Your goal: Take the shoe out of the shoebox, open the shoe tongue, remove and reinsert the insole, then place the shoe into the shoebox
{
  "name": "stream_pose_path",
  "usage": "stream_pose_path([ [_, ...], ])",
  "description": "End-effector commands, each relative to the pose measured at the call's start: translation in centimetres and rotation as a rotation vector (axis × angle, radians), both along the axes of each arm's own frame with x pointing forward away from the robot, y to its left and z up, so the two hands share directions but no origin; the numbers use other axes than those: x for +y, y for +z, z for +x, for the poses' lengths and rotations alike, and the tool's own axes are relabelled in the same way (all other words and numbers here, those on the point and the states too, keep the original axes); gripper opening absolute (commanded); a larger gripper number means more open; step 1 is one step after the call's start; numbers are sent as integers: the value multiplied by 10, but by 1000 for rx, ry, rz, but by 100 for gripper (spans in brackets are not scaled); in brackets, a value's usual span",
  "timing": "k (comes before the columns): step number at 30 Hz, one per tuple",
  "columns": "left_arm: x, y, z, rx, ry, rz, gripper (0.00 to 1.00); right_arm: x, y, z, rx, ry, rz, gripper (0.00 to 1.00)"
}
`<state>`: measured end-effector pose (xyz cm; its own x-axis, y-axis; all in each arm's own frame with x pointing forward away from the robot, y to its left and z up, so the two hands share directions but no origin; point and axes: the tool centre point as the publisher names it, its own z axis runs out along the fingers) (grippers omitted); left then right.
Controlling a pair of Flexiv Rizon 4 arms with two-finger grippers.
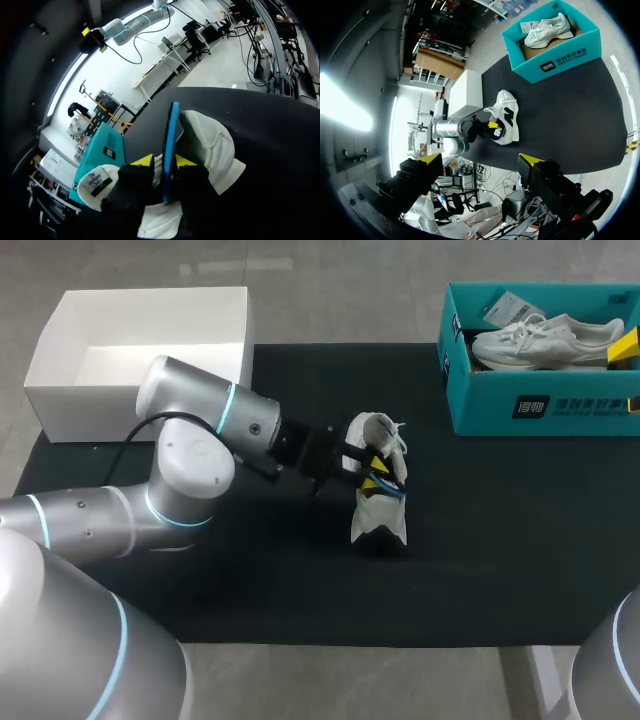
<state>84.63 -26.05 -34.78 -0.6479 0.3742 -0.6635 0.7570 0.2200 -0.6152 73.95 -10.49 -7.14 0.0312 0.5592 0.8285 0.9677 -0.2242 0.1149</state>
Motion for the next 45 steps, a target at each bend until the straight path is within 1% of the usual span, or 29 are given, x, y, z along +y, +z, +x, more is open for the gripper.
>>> stream_pose_path([
  [1,8,13,-10,-6,-12,-11,65,0,0,1,3,0,-2,100],
  [2,9,16,-13,-10,-20,-11,63,0,0,1,3,0,-2,100],
  [4,9,21,-17,-15,-29,-15,54,0,0,1,3,0,-2,100],
  [6,8,24,-19,-27,-36,-15,53,0,0,1,3,0,-2,100],
  [8,7,24,-19,-32,-43,-16,46,0,0,1,3,0,-2,100],
  [9,7,24,-20,-34,-44,-15,37,0,0,1,3,0,-2,100],
  [11,6,23,-20,-33,-50,-18,0,0,0,1,3,0,-2,100],
  [14,4,21,-22,-28,-64,-22,0,0,0,1,3,0,-2,100],
  [18,4,15,-24,-36,-83,2,0,0,0,1,3,0,-2,100],
  [25,6,1,-14,-45,-54,31,0,0,0,1,3,0,-2,100],
  [35,3,-14,9,-68,-4,54,0,0,0,1,3,0,-2,100],
  [37,4,-15,9,-73,-5,62,0,0,0,1,3,0,-2,100],
  [41,8,-13,4,-60,-11,72,0,0,0,1,3,0,-2,100],
  [42,9,-11,2,-59,-12,71,18,0,0,1,3,0,-2,100],
  [43,9,-8,1,-58,-13,68,41,0,0,1,3,0,-2,100],
  [44,10,-5,-2,-53,-18,59,47,0,0,1,3,0,-2,100],
  [45,11,-1,-3,-54,-19,55,47,0,0,1,3,0,-2,100],
])
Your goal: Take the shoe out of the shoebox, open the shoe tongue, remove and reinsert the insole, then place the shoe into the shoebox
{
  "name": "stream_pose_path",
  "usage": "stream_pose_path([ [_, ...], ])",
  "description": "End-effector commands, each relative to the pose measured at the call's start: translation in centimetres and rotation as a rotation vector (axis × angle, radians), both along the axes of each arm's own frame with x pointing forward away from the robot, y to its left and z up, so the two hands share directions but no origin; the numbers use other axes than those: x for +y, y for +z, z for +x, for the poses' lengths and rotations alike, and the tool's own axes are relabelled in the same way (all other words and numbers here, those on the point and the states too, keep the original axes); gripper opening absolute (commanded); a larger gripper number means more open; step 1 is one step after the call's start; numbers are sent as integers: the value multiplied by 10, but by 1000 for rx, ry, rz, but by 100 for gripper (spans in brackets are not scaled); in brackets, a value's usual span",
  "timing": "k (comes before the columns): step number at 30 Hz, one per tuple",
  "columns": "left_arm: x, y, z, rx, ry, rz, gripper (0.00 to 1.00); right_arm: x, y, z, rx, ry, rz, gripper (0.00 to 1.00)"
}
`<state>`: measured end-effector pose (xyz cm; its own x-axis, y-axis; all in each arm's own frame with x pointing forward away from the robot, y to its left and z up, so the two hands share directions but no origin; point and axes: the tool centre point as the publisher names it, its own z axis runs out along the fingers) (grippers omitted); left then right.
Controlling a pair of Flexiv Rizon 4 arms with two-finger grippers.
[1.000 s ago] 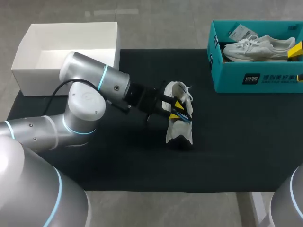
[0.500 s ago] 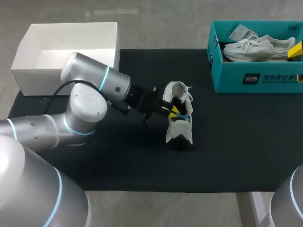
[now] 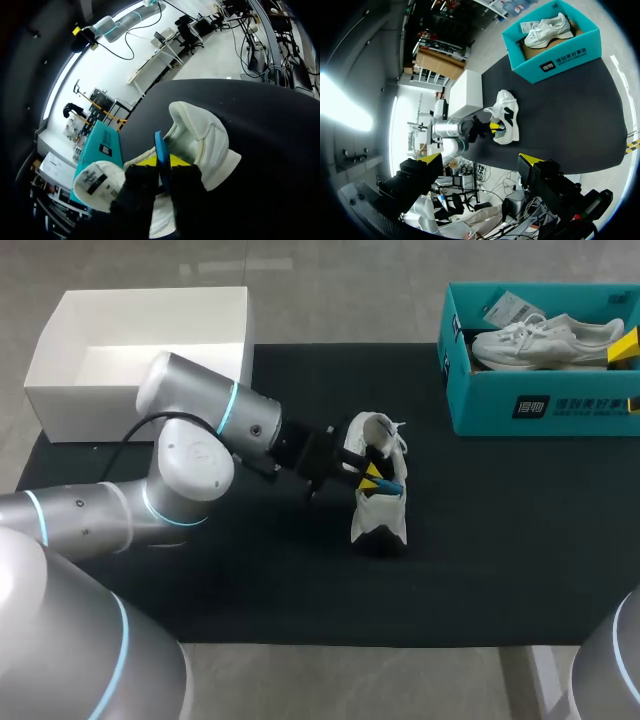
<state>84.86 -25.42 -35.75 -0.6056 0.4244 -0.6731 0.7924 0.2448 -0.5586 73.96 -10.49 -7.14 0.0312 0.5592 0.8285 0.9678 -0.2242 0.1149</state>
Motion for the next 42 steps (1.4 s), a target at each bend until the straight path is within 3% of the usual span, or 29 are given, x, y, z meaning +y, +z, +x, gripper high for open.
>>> stream_pose_path([
  [1,5,12,-7,-6,-11,-10,50,0,0,1,3,0,-2,100],
  [6,6,25,-11,-19,-27,-19,46,0,0,1,3,0,-2,100],
  [9,6,27,-12,-23,-30,-22,38,0,0,1,3,0,-2,100],
  [10,6,28,-12,-25,-33,-22,25,0,0,1,3,0,-2,100],
  [11,6,28,-13,-26,-35,-21,22,0,0,1,3,0,-2,100],
  [12,6,27,-14,-23,-43,-19,4,0,0,1,3,0,-2,100],
  [13,5,26,-16,-20,-48,-14,0,0,0,1,3,0,-2,100],
  [27,0,-7,-16,20,-71,73,0,0,0,1,3,0,-2,100],
  [35,-9,-6,-20,44,-75,57,0,0,0,1,3,0,-2,100],
  [36,-8,-4,-20,42,-76,57,2,0,0,1,3,0,-2,100],
  [37,-7,0,-21,38,-78,47,26,0,0,1,3,0,-2,100],
  [38,-6,4,-21,44,-77,28,69,0,0,1,3,0,-2,100],
  [39,-5,9,-21,48,-72,18,96,0,0,1,3,0,-2,100],
  [42,-1,19,-20,51,-64,-3,100,0,0,1,3,0,-2,100],
])
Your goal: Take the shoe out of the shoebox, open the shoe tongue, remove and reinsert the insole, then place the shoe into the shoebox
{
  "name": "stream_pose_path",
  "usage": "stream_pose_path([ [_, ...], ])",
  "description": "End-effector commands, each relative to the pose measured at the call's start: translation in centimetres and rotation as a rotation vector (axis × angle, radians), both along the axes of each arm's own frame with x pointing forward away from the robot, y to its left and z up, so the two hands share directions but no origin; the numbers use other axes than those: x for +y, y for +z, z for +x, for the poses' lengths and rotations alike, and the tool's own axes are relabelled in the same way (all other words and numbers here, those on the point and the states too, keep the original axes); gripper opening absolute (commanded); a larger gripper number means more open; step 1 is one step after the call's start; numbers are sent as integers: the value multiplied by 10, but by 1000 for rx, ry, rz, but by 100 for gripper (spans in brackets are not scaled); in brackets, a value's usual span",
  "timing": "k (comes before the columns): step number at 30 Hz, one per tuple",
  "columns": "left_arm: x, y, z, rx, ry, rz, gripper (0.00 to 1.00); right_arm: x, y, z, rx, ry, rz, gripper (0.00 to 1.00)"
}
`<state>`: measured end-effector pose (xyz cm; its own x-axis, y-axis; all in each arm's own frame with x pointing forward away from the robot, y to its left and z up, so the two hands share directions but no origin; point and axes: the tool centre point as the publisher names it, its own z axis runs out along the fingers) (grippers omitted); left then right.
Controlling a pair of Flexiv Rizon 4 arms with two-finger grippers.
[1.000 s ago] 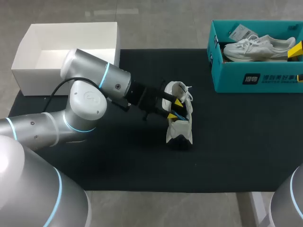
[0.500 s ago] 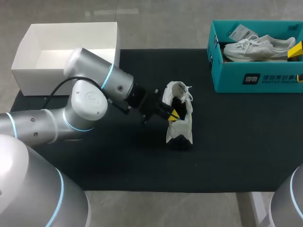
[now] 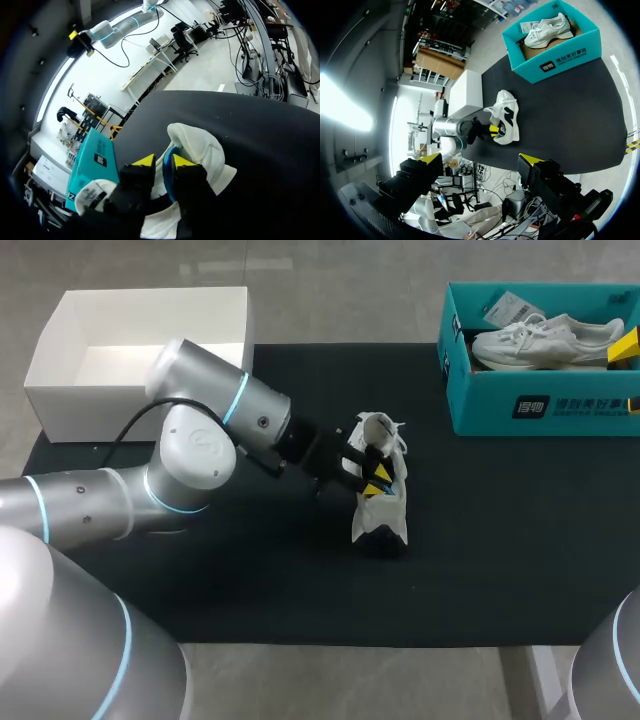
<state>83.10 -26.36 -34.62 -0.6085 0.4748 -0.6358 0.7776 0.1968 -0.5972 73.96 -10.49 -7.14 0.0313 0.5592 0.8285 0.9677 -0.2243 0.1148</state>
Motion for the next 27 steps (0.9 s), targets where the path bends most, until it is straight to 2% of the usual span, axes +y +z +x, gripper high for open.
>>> stream_pose_path([
  [1,10,11,-2,-4,9,-15,100,0,0,1,3,0,-2,100],
  [5,14,13,1,-6,16,-15,100,0,0,1,3,0,-2,100],
  [6,14,12,2,-4,17,-11,92,0,0,1,3,0,-2,100],
  [7,14,10,2,-3,17,-7,67,0,0,1,3,0,-2,100],
  [8,14,9,2,-3,17,-6,49,0,0,1,3,0,-2,100],
  [9,14,8,1,-2,14,-1,47,0,0,1,3,0,-2,100],
  [10,13,8,0,-1,10,2,29,0,0,1,3,0,-2,100],
  [11,13,7,0,5,8,-1,2,0,0,1,3,0,-2,100],
  [12,13,7,-1,8,4,2,0,0,0,1,3,0,-2,100],
  [21,9,3,-3,18,-21,19,0,0,0,1,3,0,-2,100],
  [27,9,-10,-10,50,-38,49,0,0,0,1,3,0,-2,100],
])
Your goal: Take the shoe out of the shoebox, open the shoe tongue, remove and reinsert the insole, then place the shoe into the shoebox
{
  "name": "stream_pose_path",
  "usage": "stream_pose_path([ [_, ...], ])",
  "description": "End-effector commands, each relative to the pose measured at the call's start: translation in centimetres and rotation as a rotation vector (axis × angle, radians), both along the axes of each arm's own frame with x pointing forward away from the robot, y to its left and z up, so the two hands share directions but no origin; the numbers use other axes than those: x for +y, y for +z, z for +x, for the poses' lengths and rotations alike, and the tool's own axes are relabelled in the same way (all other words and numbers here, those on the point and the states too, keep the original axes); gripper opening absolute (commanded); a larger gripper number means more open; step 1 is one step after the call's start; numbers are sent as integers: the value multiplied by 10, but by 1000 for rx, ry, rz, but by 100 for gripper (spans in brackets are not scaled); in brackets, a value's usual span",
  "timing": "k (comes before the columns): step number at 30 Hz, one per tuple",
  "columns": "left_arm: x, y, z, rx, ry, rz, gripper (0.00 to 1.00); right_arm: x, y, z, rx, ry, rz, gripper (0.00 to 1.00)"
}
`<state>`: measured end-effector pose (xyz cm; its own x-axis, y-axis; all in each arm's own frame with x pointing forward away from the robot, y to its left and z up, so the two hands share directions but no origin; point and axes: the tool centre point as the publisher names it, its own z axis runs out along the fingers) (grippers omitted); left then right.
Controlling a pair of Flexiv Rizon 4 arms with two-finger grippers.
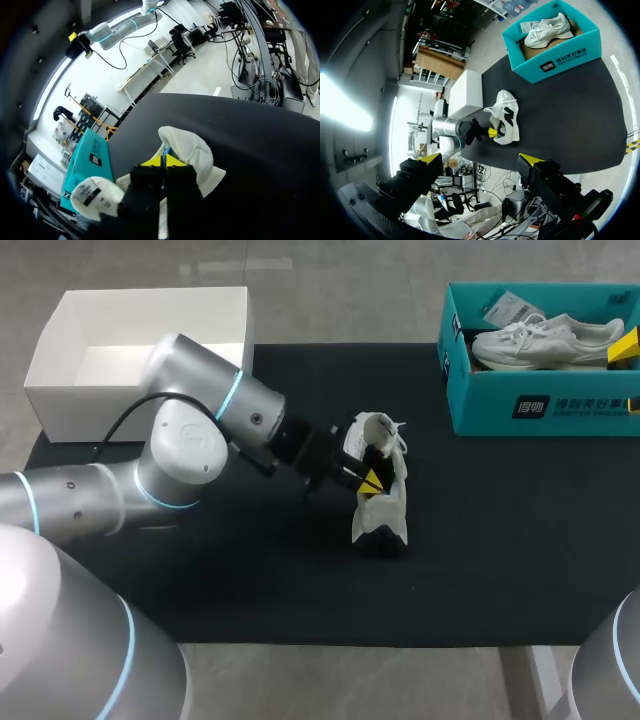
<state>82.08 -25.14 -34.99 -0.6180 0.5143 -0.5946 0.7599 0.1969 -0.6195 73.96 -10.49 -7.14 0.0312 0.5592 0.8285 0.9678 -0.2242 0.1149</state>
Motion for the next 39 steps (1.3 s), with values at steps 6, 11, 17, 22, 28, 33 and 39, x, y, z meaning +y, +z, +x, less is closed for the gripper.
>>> stream_pose_path([
  [6,-5,-7,-7,34,-30,23,0,0,0,1,3,0,-2,100],
  [11,0,17,-6,51,-23,-10,94,0,0,1,3,0,-2,100],
  [17,6,52,3,33,-30,-27,100,0,0,1,3,0,-2,100],
  [22,4,75,12,25,-189,105,0,0,0,1,3,0,-2,100],
  [28,6,82,7,-3,-449,380,0,0,0,1,3,0,-2,100],
  [33,10,78,3,-113,-514,513,0,0,0,1,3,0,-2,100],
  [39,10,78,3,-113,-514,513,0,0,0,1,3,0,-2,100],
])
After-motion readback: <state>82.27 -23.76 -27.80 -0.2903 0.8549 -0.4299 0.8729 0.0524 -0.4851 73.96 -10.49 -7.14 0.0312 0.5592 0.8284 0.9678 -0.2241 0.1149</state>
